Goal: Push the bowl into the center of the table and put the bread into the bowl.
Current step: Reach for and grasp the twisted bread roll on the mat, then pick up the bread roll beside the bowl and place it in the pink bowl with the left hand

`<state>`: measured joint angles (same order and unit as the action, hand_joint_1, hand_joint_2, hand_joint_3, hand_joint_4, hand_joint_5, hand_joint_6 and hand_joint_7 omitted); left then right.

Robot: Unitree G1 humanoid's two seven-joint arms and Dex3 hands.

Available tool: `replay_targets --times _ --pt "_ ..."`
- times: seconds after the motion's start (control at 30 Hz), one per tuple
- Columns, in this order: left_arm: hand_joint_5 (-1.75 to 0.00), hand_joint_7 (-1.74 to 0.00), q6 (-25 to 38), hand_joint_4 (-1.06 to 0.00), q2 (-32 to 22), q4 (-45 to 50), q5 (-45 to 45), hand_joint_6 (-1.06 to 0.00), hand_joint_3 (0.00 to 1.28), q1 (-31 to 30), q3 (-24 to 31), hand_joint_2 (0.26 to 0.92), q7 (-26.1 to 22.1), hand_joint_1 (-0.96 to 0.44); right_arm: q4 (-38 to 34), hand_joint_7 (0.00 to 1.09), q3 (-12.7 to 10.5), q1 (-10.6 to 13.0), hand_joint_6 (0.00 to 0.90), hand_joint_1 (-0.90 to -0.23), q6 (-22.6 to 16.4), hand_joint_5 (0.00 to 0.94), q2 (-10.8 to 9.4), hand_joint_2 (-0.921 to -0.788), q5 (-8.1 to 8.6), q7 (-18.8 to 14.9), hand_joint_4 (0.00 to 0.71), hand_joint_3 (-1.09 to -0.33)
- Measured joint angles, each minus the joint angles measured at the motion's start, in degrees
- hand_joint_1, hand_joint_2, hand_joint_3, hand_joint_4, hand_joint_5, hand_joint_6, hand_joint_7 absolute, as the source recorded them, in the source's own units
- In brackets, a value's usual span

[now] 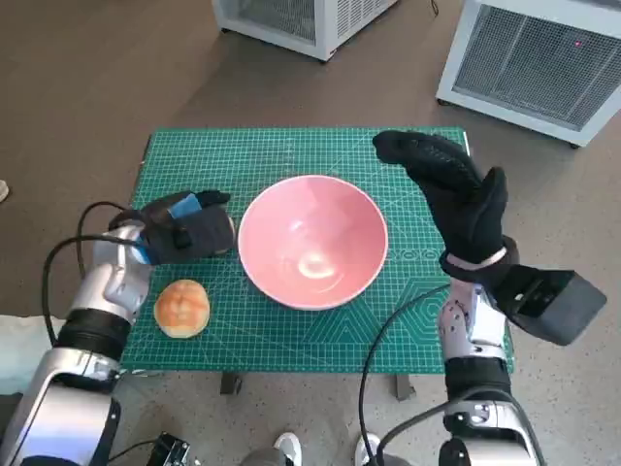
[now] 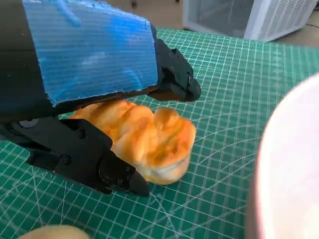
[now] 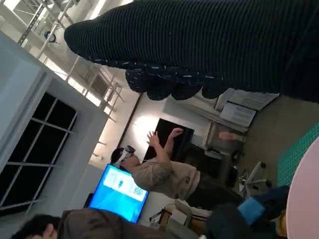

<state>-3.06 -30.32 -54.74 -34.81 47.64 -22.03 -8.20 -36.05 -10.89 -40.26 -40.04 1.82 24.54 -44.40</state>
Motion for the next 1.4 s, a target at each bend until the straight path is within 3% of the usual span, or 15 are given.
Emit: replay_targets --times 0.1,0.23,1.03,1.4 --pt "-0.83 -1.03 -2.15 -0.70 0.00 -1.33 -1.10 -0.61 0.09 0.22 -0.77 0.913 2.81 -0.05 0.11 0.69 0.04 0.09 -0.001 -0.703 0.02 0.005 0.00 -0.921 0.03 0.00 0.213 -0.720" --pt "-1.11 -1.11 -4.36 -0.69 -0.02 -2.96 -1.68 -0.63 0.07 0.67 -1.49 0.919 5.06 -0.01 0.15 0.69 0.08 0.26 -0.001 -0.703 0.02 0.004 -0.01 -0.921 0.03 -0.01 0.213 -0.720" --pt "-1.24 -1.13 -4.47 -0.64 -1.03 -4.36 -0.67 -0.64 0.08 2.24 -0.68 0.920 4.54 0.00 0.34 0.66 0.12 0.68 -0.001 -0.701 0.50 0.004 -0.02 -0.921 0.49 -0.32 0.214 -0.717" --pt "-1.18 -1.17 -1.31 -0.68 -5.57 14.80 2.19 -0.62 0.08 -0.58 6.53 0.920 2.47 0.00 0.52 0.65 0.12 0.77 -0.001 -0.699 1.03 0.002 -0.03 -0.921 0.58 -0.68 0.211 -0.718"
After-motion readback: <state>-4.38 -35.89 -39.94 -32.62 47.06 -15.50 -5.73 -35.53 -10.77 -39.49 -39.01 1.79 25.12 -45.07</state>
